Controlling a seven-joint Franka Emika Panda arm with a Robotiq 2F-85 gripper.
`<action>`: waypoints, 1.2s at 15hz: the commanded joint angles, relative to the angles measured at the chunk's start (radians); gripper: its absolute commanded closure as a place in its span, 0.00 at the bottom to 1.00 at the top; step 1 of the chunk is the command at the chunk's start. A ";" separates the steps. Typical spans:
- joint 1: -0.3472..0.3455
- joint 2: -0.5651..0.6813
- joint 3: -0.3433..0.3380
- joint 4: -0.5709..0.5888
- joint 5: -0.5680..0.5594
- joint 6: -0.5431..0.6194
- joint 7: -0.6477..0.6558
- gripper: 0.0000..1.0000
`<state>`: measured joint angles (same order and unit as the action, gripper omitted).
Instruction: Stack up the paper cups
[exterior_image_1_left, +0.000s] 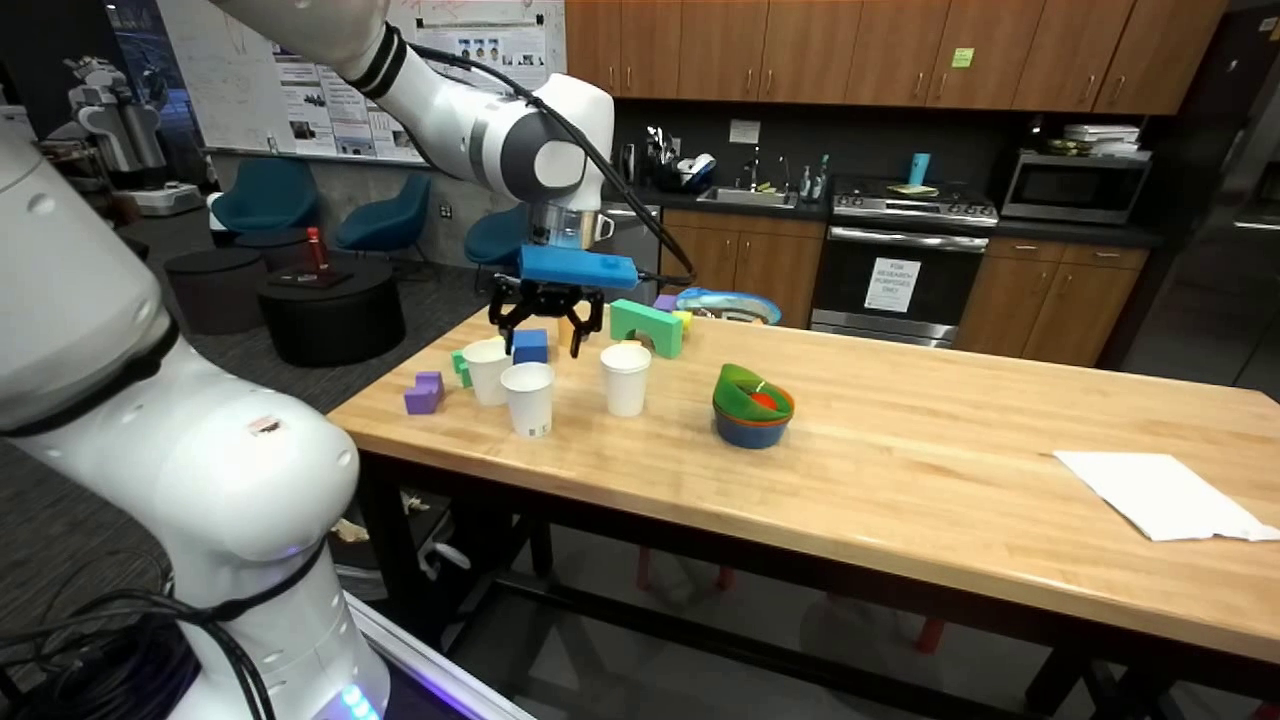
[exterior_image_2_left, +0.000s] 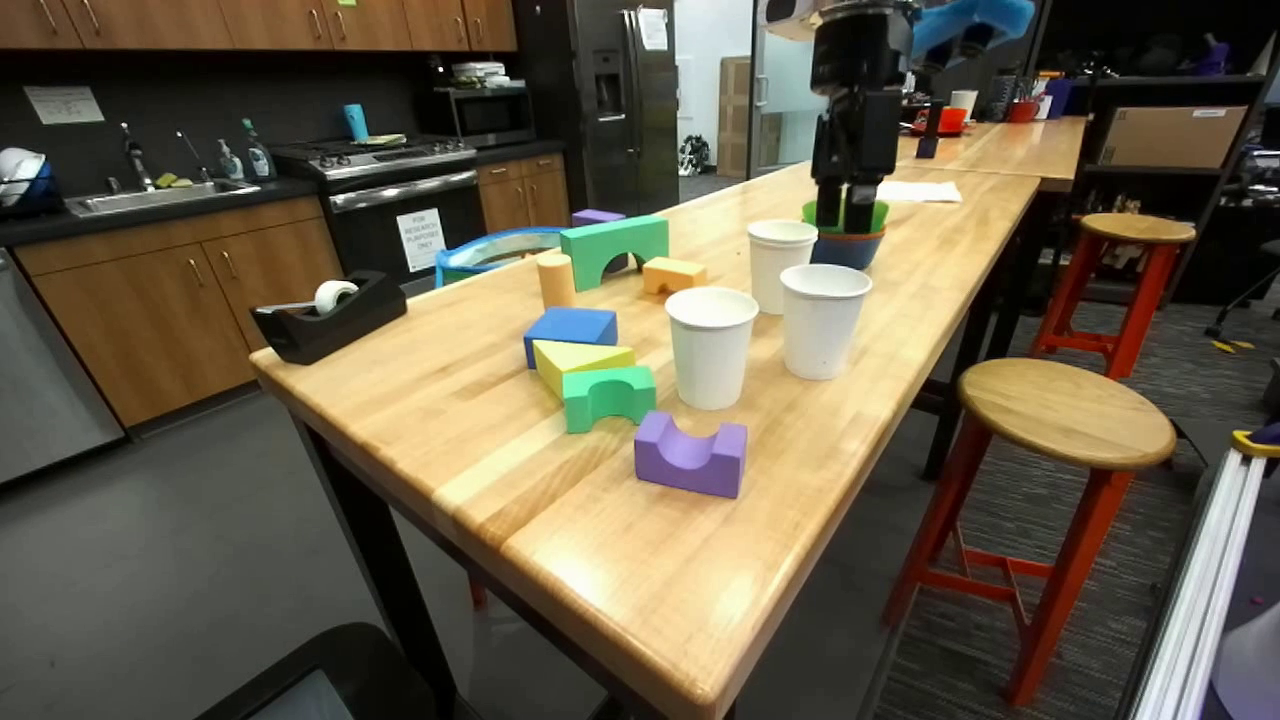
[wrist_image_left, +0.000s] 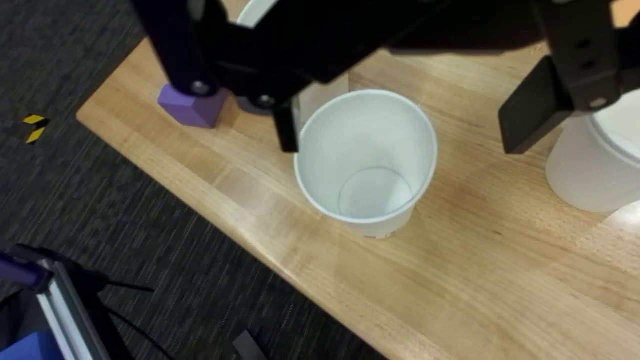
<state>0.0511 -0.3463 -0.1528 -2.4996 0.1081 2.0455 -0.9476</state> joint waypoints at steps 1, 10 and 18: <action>-0.009 -0.038 0.024 -0.062 -0.035 0.081 -0.006 0.00; -0.016 -0.034 0.058 -0.141 -0.181 0.292 0.076 0.00; -0.013 -0.040 0.092 -0.170 -0.289 0.346 0.160 0.00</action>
<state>0.0462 -0.3580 -0.0838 -2.6444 -0.1315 2.3674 -0.8312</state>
